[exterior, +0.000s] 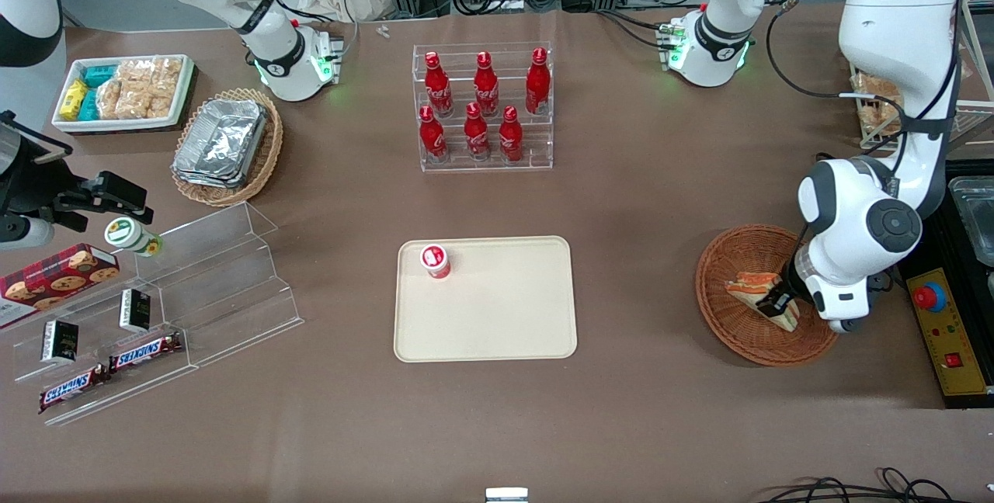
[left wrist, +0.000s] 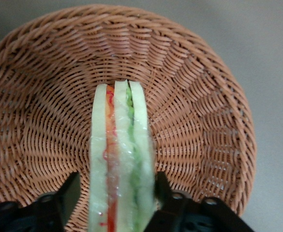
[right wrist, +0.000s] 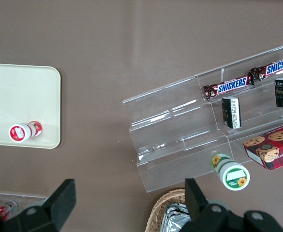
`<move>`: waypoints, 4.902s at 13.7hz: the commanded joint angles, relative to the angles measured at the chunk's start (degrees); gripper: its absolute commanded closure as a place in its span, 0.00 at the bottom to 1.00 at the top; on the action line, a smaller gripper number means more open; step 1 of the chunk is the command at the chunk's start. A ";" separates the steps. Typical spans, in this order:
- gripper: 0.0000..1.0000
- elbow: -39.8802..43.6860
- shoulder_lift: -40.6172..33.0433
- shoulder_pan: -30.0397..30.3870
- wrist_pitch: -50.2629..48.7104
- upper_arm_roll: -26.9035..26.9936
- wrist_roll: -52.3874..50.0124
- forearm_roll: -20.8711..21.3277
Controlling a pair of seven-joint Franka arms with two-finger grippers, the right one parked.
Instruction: Place sandwich from basket to tray
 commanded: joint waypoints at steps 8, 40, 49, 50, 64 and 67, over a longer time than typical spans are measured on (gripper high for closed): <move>1.00 23.81 -11.56 -0.66 -42.71 -0.55 -0.93 0.97; 1.00 32.74 23.68 -15.60 -12.62 -28.14 7.87 21.62; 0.00 33.26 12.99 -12.98 -29.28 -28.50 7.42 19.44; 0.00 33.26 10.70 -12.45 -31.66 -28.50 9.69 18.38; 0.00 33.35 -12.17 8.56 -57.44 -28.15 37.93 12.40; 0.00 33.35 -13.05 12.42 -58.14 -28.15 38.10 10.48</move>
